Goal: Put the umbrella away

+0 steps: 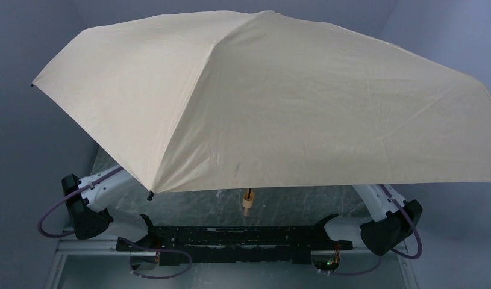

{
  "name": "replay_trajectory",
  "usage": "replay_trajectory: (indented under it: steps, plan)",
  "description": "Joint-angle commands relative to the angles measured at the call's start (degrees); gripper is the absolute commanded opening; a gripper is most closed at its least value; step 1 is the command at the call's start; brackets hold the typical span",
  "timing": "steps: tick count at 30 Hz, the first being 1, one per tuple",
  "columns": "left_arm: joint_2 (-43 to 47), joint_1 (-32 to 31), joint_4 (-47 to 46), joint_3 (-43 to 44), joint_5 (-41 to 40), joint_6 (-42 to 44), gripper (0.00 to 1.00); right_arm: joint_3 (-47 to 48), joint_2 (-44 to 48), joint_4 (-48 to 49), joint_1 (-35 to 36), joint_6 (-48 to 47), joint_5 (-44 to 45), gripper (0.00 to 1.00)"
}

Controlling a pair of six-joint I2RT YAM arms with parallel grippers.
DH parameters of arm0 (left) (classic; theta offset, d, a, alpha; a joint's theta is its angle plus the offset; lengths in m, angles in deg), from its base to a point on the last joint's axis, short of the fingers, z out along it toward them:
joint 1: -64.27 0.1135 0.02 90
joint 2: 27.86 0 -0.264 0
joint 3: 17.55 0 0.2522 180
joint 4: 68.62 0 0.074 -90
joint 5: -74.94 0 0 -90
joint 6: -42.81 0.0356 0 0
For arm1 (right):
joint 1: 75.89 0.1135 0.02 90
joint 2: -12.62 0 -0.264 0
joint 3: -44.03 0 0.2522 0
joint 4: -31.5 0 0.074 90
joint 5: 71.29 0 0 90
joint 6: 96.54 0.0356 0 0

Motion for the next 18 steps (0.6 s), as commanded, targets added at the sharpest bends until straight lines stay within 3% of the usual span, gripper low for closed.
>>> replay_trajectory:
  steps: [1, 11, 18]
  plan:
    - [1.20, -0.39, -4.09, 0.32, 2.27, 1.14, 0.05, -0.04, -0.33, -0.67, -0.12, 0.71, -2.37, 0.53]
    - [1.90, -0.36, -3.82, 0.21, 1.15, 1.46, 0.05, -4.56, 2.81, -0.63, -0.13, 1.01, -3.30, 0.56]
    - [2.40, -0.34, -4.24, -0.66, 0.30, 1.13, 0.05, -6.77, 4.75, -1.46, -0.11, 0.31, -3.06, 0.47]
